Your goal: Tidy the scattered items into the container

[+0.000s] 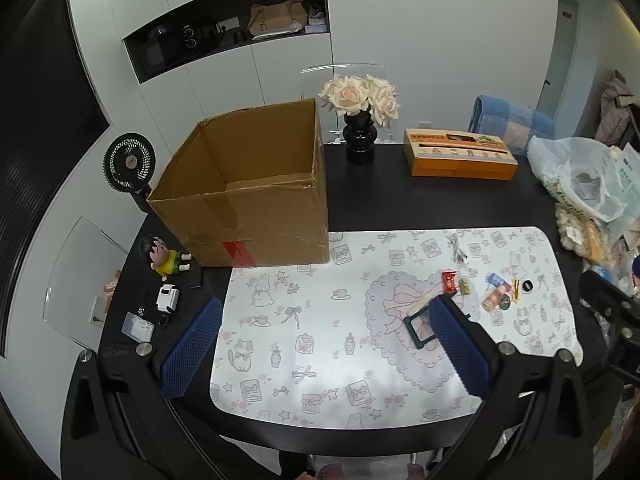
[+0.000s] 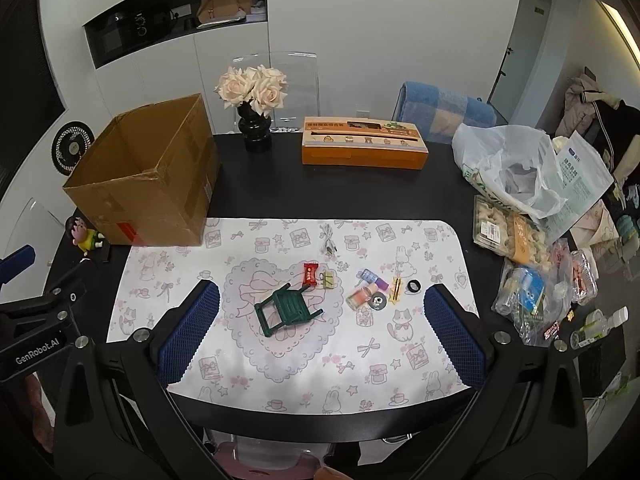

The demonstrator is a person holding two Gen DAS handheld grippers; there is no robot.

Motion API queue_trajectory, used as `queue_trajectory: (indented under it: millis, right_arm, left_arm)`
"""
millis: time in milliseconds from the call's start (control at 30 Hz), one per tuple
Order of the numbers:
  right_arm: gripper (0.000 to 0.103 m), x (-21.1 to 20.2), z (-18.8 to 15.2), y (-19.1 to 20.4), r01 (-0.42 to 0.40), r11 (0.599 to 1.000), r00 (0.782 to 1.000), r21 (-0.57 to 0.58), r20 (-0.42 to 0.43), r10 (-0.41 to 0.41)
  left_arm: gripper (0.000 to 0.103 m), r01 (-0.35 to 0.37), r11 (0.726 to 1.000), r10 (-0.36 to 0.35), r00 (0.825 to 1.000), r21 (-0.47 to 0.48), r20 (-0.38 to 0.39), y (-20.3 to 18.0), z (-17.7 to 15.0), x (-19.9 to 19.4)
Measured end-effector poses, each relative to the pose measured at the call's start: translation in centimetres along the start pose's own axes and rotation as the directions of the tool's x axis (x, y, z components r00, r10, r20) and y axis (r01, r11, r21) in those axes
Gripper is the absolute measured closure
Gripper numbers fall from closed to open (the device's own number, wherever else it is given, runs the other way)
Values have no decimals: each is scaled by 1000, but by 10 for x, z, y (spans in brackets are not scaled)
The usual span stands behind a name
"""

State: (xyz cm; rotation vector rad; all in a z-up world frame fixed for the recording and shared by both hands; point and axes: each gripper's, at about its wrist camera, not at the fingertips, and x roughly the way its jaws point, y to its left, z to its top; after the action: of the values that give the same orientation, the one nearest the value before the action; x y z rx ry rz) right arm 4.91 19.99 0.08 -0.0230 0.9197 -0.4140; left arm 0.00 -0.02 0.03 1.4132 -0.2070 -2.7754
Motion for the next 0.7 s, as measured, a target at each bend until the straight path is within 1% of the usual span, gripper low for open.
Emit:
queue_trajectory:
  millis: [167, 200, 267, 533, 700]
  right_arm:
    - [0, 3, 5, -2, -34, 999, 999, 33, -33, 35]
    - [0, 2, -2, 3, -29, 999, 999, 23, -13, 29]
    - [0, 1, -2, 3, -32, 999, 999, 20, -1, 32]
    - [0, 3, 2, -9, -32, 999, 999, 20, -3, 32]
    - [0, 4, 0, -1, -28, 999, 1000, 31, 6, 28]
  left_arm:
    - [0, 20, 1000, -20, 1000, -16, 15, 2, 1, -2]
    - [0, 24, 1000, -24, 1000, -19, 18, 2, 1, -2]
    - [0, 32, 999, -31, 999, -25, 25, 3, 1, -3]
    - [0, 49, 998, -47, 998, -37, 40, 3, 2, -6]
    - [0, 55, 998, -53, 998, -35, 35, -1, 3, -4]
